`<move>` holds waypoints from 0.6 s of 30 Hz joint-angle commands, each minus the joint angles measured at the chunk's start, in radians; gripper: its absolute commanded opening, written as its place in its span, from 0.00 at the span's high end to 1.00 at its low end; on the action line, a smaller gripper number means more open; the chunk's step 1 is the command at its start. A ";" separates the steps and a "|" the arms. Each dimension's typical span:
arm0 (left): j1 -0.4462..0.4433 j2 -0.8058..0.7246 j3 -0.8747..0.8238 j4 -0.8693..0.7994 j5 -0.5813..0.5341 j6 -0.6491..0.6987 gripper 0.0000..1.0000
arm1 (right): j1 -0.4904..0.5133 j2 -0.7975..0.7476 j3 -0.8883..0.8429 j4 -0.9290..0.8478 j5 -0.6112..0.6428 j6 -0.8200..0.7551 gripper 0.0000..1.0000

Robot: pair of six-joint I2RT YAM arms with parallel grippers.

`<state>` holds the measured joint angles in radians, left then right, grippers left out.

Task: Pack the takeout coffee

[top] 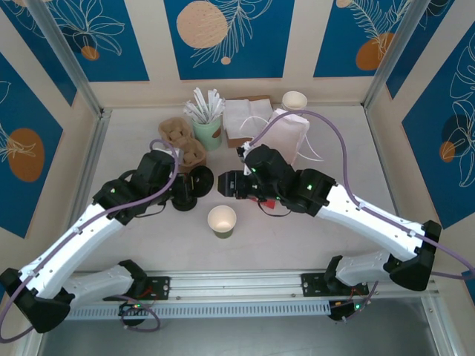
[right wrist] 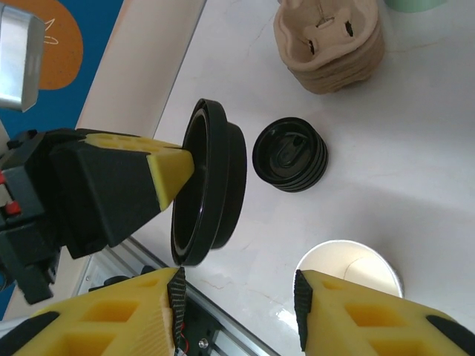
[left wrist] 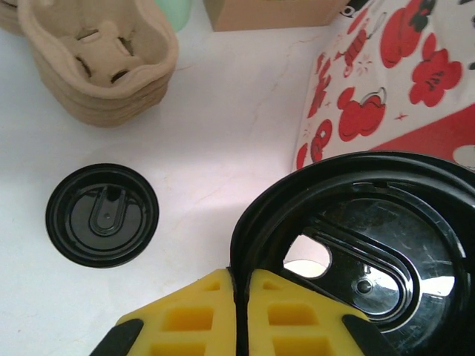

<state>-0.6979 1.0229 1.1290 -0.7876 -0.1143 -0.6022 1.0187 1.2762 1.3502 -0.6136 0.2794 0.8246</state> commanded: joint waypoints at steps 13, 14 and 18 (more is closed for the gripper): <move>-0.089 0.060 0.087 -0.001 -0.030 0.043 0.93 | -0.021 0.099 0.108 -0.098 0.017 -0.098 0.53; -0.091 0.065 0.092 -0.001 -0.030 0.046 0.93 | -0.026 0.102 0.106 -0.101 0.014 -0.094 0.53; -0.104 0.081 0.104 0.005 -0.031 0.057 0.93 | -0.044 0.110 0.098 -0.096 0.002 -0.088 0.54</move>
<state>-0.7841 1.0966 1.1942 -0.7906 -0.1326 -0.5720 0.9867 1.3827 1.4258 -0.6922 0.2806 0.7464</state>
